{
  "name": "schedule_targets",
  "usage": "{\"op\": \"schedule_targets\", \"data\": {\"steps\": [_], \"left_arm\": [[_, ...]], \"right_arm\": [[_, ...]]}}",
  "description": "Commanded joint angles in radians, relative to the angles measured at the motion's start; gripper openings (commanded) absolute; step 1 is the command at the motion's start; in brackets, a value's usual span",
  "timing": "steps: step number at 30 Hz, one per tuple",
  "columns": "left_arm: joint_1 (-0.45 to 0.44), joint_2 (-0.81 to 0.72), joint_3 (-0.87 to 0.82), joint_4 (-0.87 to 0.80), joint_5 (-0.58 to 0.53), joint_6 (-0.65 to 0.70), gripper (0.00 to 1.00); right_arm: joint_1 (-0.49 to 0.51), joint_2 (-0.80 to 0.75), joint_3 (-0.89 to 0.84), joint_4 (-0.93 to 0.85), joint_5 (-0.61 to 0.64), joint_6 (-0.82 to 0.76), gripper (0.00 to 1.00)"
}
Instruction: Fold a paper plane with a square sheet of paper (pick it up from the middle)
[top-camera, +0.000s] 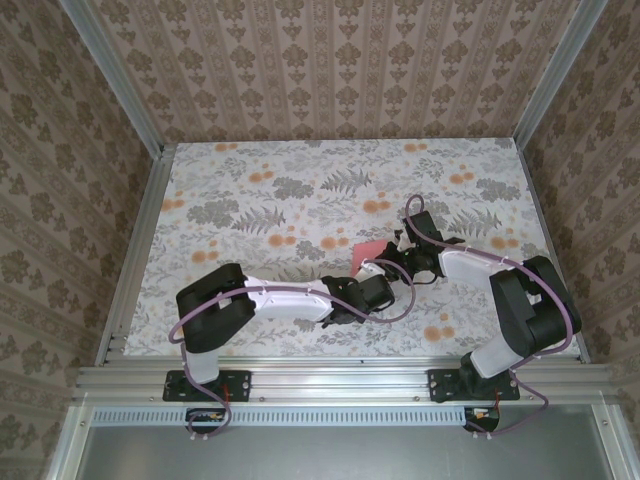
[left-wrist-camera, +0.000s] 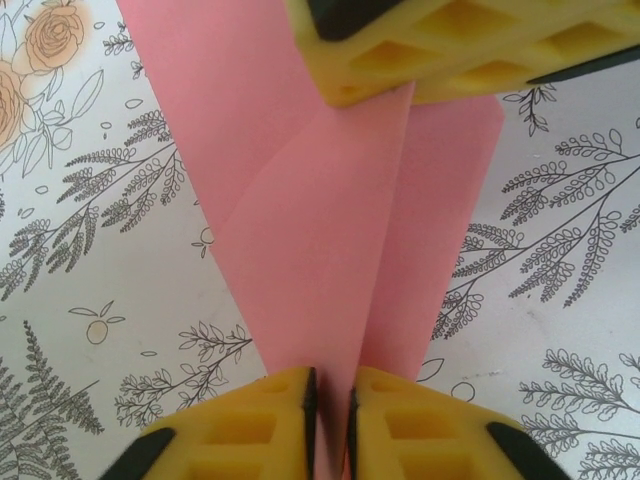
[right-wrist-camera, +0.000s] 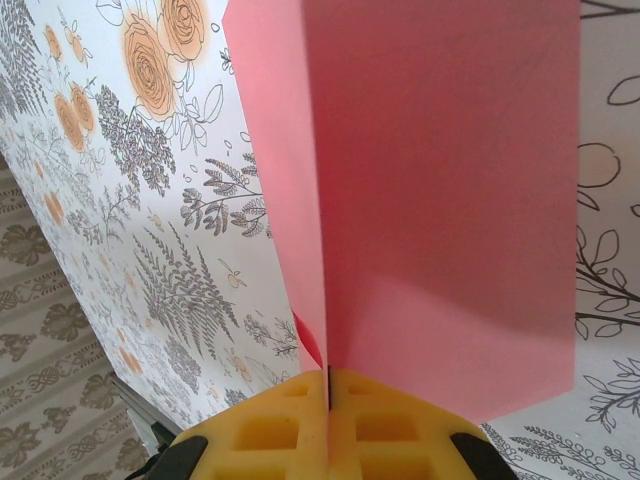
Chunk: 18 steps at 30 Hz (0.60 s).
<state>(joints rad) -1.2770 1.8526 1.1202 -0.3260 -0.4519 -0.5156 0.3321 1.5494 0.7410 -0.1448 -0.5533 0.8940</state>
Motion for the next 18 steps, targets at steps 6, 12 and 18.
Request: {"op": "schedule_targets", "data": {"steps": [6, 12, 18], "left_arm": [[-0.005, 0.011, 0.029, 0.014, 0.022, 0.014, 0.09], [0.013, 0.004, 0.000, 0.042, 0.061, -0.029, 0.02], [0.034, -0.013, -0.043, 0.100, 0.119, -0.061, 0.00]], "right_arm": [[0.005, -0.012, 0.025, -0.044, -0.017, 0.002, 0.06], [0.007, -0.008, 0.025, -0.046, -0.017, -0.005, 0.08], [0.006, -0.009, 0.026, -0.040, -0.028, -0.010, 0.11]]}}
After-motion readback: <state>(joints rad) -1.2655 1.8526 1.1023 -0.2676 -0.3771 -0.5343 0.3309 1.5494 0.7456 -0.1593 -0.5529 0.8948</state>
